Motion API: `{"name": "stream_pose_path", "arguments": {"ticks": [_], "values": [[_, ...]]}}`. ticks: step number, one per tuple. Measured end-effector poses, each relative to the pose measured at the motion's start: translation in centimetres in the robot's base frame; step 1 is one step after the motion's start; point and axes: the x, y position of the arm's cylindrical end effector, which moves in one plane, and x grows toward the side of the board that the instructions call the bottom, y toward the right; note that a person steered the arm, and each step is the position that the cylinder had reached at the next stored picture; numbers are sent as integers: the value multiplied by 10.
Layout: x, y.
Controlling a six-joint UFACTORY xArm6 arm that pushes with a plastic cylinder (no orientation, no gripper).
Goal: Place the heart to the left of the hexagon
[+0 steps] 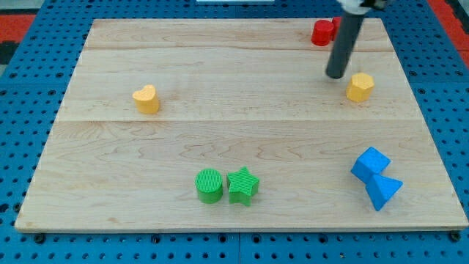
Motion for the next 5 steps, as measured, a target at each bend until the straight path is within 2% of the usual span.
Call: {"name": "stream_pose_path", "arguments": {"ticks": [1, 2, 5], "values": [[49, -38], [67, -99], [75, -367]]}}
